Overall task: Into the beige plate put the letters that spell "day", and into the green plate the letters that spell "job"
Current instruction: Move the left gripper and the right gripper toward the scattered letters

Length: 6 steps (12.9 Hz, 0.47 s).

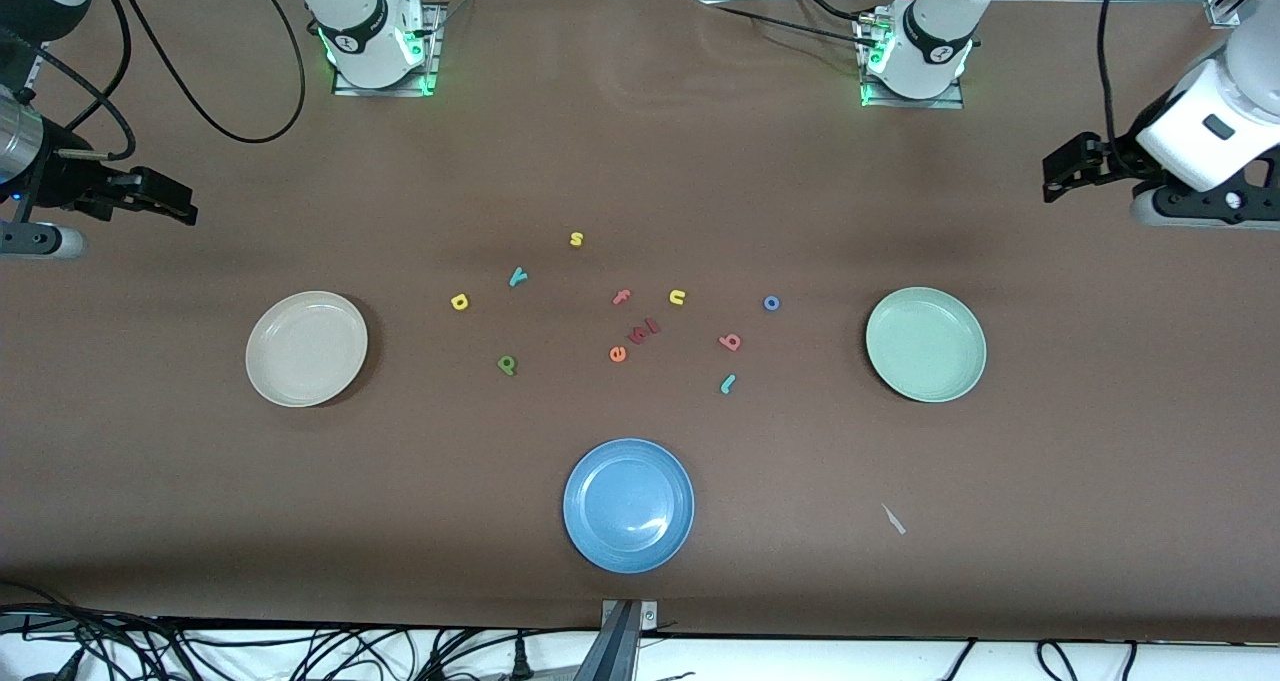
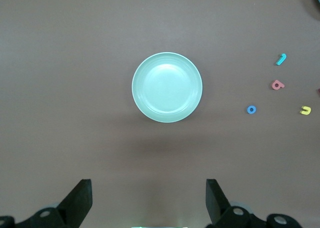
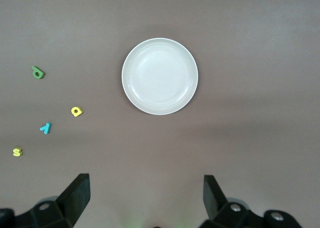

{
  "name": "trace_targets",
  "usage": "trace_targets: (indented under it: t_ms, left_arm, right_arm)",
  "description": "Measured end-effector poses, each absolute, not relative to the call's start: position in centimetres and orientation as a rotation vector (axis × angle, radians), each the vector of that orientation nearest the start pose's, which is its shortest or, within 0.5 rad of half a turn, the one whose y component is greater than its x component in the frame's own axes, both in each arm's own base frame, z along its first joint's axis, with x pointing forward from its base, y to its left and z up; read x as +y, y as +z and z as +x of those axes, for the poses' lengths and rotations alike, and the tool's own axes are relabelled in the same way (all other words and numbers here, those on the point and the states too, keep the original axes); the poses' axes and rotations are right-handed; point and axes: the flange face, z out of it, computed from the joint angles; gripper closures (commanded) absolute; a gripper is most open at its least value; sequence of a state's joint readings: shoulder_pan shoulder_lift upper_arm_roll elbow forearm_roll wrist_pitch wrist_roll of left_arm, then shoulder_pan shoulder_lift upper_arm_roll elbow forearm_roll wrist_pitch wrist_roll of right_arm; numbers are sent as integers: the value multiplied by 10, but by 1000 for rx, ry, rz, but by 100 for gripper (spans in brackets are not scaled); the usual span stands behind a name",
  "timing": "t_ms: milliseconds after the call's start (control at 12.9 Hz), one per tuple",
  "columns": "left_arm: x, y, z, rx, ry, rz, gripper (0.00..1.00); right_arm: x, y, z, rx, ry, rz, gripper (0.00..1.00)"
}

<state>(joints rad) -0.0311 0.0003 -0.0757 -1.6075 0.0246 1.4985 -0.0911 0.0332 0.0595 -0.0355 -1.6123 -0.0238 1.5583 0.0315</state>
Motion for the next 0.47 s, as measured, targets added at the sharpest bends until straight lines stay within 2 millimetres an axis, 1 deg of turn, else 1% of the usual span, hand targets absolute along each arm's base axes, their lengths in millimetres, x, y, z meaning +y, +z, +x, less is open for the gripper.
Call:
trace_targets:
  t_ms: [155,388,465]
  left_arm:
    - [-72,593,543,-28,186,-3095,0]
    - [-86,574,548,-114,237,-3084,0]
    - [-96,568,550,-155,255,-3083,0]
  right_arm:
    - [-3,570,567,52,181,-3164,0]
    - [-4,570,567,52,181,-3164,0]
    - [-4,570,567,52,181,-3163,0]
